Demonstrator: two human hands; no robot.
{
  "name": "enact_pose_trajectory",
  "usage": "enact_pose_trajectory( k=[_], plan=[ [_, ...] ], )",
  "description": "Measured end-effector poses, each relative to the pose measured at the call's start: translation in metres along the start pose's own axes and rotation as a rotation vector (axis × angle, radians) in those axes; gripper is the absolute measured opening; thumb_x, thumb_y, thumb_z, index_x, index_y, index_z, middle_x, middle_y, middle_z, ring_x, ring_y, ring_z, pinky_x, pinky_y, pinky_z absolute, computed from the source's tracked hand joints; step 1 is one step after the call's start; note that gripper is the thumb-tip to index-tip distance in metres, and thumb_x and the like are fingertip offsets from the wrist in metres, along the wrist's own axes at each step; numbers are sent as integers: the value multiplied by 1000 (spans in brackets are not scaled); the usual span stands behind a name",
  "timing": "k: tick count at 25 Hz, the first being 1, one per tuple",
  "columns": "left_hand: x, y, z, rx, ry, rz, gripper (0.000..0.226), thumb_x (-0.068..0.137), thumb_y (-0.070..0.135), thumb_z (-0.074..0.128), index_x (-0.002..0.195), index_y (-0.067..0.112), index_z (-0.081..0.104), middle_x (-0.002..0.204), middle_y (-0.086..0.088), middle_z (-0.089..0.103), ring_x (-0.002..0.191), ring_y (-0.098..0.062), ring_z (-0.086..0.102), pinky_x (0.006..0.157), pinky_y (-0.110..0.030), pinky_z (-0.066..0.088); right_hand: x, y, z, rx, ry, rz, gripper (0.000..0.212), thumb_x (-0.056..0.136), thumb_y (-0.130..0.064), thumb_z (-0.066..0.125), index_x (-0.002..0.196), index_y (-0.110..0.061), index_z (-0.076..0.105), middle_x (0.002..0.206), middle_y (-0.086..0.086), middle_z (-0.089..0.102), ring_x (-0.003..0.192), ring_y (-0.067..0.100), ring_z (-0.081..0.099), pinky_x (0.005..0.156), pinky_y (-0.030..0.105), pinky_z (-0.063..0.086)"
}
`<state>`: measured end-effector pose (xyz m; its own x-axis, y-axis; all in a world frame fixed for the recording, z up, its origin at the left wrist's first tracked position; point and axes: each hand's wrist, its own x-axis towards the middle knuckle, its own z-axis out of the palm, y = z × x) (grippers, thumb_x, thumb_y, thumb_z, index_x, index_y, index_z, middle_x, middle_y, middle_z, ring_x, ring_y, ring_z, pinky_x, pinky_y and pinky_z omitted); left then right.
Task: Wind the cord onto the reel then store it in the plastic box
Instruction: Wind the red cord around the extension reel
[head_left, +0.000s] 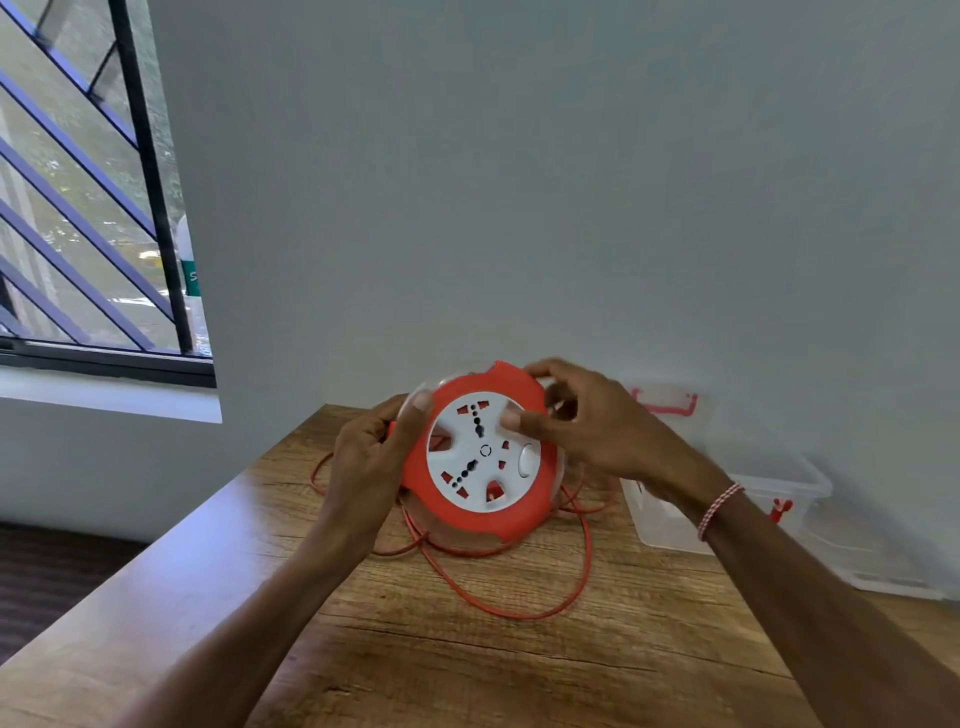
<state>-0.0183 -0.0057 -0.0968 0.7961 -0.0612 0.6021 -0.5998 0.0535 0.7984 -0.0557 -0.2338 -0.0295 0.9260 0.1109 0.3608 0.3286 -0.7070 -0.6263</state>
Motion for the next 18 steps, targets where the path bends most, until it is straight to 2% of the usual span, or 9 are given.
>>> enact_pose_trajectory(
  k=[2,5,8,10,13,15,16,18],
  plan=[
    [1,-1,-1,-36,-3,-38,31,94,65,56,101,46,80,82,-3,82,68,-18,79,48,-19,55,-2,7,3,305,-110,50,46,87,-52,76,125,-31,63,101,-2,80,82,13,78,59,19,57],
    [2,-6,0,-37,41,-63,40,94,67,54,97,38,81,74,-5,78,63,-18,74,48,-21,52,-2,11,11,538,-66,123,38,87,-39,81,118,-22,68,98,8,81,84,24,79,62,28,60],
    [-1,-11,3,-27,23,-55,44,90,75,56,102,37,76,75,-2,77,62,-14,73,50,-21,55,0,14,19,696,65,223,42,86,-39,81,117,-15,65,90,9,80,68,22,74,48,28,52],
    [-3,-13,6,12,0,-36,49,85,80,58,108,39,69,76,-1,78,56,-13,73,48,-21,56,-1,14,28,794,122,277,49,87,-39,80,121,-11,59,87,11,79,61,23,70,44,29,51],
    [-2,-16,7,86,33,-23,38,93,73,54,109,39,63,76,3,76,58,-11,74,48,-22,57,-3,16,38,899,74,363,60,83,-39,83,126,-11,53,97,14,80,75,35,77,51,34,60],
    [0,-20,6,107,57,-29,31,96,66,48,105,39,62,78,-1,73,60,-12,72,48,-25,58,-4,15,38,812,-9,369,66,81,-44,84,129,-14,51,105,13,79,83,38,78,59,41,65],
    [1,-21,5,106,60,-35,29,96,63,46,105,40,61,83,-2,74,63,-13,73,50,-25,59,-4,14,37,648,3,332,67,81,-51,81,129,-17,50,108,8,78,83,33,78,64,44,66],
    [2,-22,4,82,53,-32,24,99,59,44,109,44,61,93,3,76,76,-15,78,56,-28,63,-2,13,29,152,196,141,65,83,-62,73,130,-25,48,114,-5,68,83,15,74,69,39,64]
  ],
)
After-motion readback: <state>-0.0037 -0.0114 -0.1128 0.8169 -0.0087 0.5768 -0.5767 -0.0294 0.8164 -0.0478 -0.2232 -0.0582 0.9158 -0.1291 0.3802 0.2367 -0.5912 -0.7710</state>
